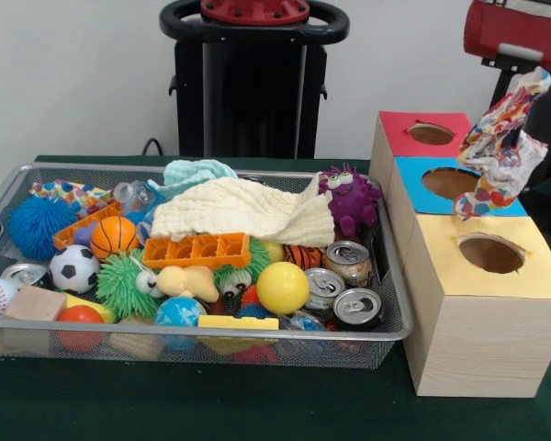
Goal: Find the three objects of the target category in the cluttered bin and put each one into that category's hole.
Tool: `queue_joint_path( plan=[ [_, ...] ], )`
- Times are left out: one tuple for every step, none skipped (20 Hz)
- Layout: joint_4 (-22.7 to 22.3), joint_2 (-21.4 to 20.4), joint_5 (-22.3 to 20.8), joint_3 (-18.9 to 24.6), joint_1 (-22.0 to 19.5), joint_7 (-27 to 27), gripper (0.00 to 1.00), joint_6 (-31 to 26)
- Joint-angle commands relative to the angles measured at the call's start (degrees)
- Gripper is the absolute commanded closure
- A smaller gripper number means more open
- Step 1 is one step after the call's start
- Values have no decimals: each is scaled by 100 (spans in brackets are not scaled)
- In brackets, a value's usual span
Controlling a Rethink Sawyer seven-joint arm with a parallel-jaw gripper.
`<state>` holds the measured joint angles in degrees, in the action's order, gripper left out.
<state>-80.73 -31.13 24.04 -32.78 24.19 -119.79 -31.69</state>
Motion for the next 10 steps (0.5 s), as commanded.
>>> queue_joint_path(
  plan=[
    [-132, 410, 107, 172, 11, -1629, 100, 467],
    [-141, 437, 117, 153, 33, -1646, 100, 530],
    [-162, 449, 121, 105, 66, -1660, 100, 619],
    [-178, 478, 132, 66, 100, -1688, 100, 696],
    [-193, 507, 142, 27, 134, -1715, 100, 774],
    [-227, 536, 172, 26, 152, -1742, 100, 863],
    [-273, 553, 199, 15, 176, -1773, 100, 957],
    [-282, 601, 213, -24, 209, -1800, 100, 1047],
    [-301, 627, 241, -39, 229, -1813, 100, 1102],
    [-319, 653, 268, -55, 249, -1826, 100, 1157]
  ],
)
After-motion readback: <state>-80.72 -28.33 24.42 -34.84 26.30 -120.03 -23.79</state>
